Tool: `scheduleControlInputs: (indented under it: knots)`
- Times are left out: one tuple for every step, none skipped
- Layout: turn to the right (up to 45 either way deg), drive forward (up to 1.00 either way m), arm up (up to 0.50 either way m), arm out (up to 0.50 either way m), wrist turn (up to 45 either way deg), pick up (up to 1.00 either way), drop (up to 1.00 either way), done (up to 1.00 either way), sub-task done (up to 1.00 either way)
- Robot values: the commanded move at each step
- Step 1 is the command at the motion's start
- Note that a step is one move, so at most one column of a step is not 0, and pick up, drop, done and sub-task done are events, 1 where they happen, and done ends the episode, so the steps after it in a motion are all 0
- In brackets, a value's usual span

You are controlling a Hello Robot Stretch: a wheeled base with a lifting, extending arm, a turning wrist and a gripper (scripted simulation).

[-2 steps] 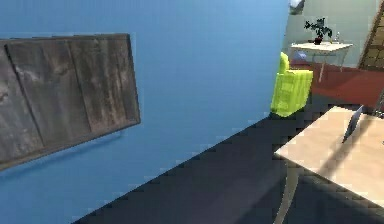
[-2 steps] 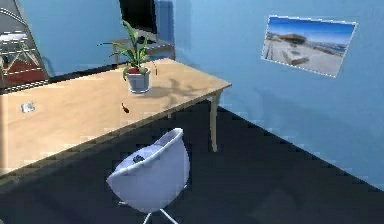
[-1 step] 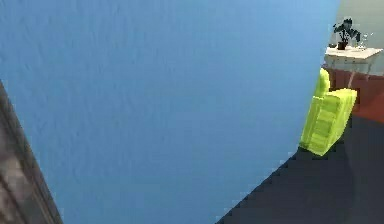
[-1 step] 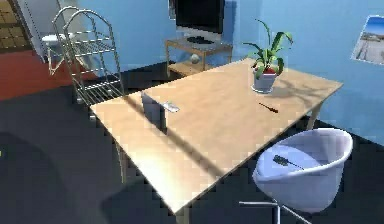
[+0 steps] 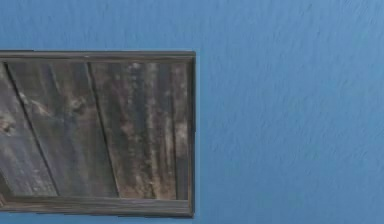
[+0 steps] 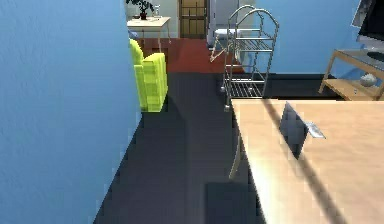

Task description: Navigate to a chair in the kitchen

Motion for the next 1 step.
scheduleControlInputs:
  knots:
    - [0.0,0.05,0.0,0.0,0.0,0.0,0.0,0.0,0.0]
